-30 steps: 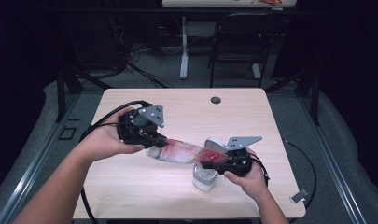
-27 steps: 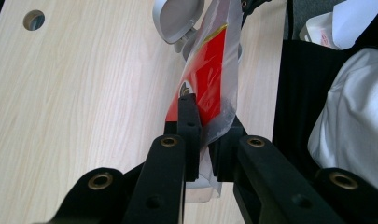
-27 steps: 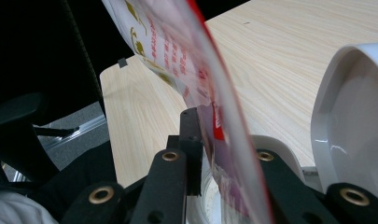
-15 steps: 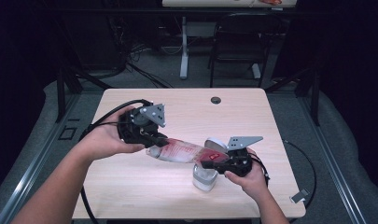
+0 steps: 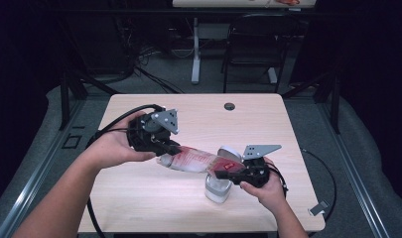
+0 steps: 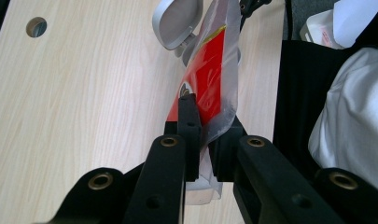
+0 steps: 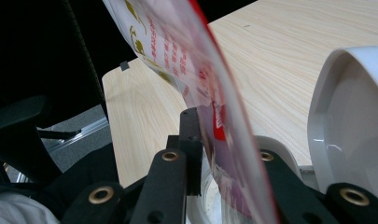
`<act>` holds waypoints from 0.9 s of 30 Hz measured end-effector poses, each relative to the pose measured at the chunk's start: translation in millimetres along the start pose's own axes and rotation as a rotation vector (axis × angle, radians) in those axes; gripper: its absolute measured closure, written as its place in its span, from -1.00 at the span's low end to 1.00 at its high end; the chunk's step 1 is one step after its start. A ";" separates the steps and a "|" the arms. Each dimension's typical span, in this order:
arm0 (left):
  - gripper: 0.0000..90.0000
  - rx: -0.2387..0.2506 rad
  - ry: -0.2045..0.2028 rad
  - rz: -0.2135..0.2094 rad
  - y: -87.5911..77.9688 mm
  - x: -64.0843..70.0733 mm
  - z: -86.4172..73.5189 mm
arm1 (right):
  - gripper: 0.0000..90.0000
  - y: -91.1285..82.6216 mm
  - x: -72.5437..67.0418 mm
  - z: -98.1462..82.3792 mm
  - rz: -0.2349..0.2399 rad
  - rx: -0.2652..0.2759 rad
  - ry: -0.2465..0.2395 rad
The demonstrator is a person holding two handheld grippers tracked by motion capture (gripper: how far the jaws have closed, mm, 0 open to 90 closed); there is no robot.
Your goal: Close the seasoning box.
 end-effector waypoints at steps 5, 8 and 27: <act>0.89 -0.001 0.006 -0.002 -0.5 0.1 0.9 | 0.83 -0.4 -0.4 -0.2 0.005 -0.002 -0.003; 0.89 -0.002 0.007 -0.003 -0.5 0.5 1.0 | 0.83 -0.7 -0.5 -0.5 0.006 -0.003 -0.002; 0.89 -0.007 0.005 0.007 -3.3 2.0 1.9 | 0.83 3.0 -2.4 -0.4 0.001 0.002 -0.009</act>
Point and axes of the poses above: each handheld gripper's, and its own axes: y roughly forward along the jaws, z roughly out of its top, x roughly to its right, the point moved 3 cm from there along y, roughly forward along the jaws, and after that the axes turned 6 degrees about x, right-handed, at the moved point
